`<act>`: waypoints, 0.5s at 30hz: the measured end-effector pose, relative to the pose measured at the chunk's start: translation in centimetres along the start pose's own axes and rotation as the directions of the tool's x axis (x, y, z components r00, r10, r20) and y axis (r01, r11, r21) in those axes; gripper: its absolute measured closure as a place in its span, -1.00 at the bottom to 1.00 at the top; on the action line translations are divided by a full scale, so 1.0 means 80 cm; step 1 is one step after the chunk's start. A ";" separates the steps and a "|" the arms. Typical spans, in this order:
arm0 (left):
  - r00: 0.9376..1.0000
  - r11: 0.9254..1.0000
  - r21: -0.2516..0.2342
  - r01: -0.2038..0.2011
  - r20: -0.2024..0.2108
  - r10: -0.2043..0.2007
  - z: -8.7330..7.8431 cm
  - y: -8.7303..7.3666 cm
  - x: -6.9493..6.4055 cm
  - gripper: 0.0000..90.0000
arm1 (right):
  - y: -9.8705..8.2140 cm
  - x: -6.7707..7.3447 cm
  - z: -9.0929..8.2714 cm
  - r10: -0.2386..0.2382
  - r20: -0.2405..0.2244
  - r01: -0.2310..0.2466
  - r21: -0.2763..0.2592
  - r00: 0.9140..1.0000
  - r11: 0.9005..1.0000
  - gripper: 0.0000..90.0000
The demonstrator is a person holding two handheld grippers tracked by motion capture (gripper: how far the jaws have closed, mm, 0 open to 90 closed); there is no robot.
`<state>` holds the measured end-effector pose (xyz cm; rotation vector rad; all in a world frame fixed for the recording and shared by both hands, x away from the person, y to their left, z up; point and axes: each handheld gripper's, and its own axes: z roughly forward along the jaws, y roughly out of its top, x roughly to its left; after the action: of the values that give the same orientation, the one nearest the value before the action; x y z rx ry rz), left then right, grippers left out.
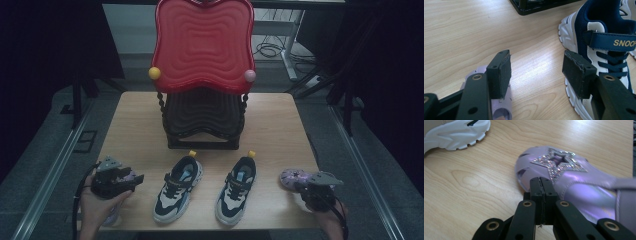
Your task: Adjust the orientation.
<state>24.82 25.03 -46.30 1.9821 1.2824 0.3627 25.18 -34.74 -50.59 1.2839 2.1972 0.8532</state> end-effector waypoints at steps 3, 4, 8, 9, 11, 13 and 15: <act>1.000 1.000 0.001 0.000 0.000 0.000 0.000 0.000 0.001 -0.10 | 0.009 0.007 0.007 -0.001 0.017 0.000 0.014 1.000 1.000 0.99; 1.000 1.000 0.001 0.000 -0.001 0.000 0.001 -0.001 0.001 -0.10 | 0.011 0.009 0.009 -0.001 0.021 0.001 0.015 1.000 1.000 0.99; 1.000 1.000 0.003 0.002 0.000 -0.002 0.000 -0.001 0.002 -0.10 | 0.017 0.013 0.016 -0.006 0.029 0.005 0.021 1.000 1.000 0.99; 1.000 1.000 0.003 0.002 0.000 -0.002 0.000 -0.001 0.002 -0.10 | 0.017 0.013 0.016 -0.006 0.029 0.005 0.021 1.000 1.000 0.99; 1.000 1.000 -0.001 0.003 -0.002 -0.003 -0.002 -0.001 0.002 -0.10 | 0.019 0.016 0.015 -0.011 0.012 0.011 0.012 1.000 1.000 0.99; 1.000 1.000 -0.005 0.005 -0.003 -0.005 -0.003 -0.002 0.003 -0.10 | 0.019 0.011 0.007 0.010 -0.026 -0.010 -0.024 1.000 1.000 0.99; 1.000 1.000 -0.007 0.007 -0.003 -0.007 -0.004 -0.002 0.004 -0.11 | 0.020 0.006 0.000 0.023 -0.027 -0.024 -0.044 0.999 0.999 0.99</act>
<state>24.67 25.48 -46.24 1.9716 1.2876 0.3666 25.90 -33.70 -49.52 1.2864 2.1754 0.9283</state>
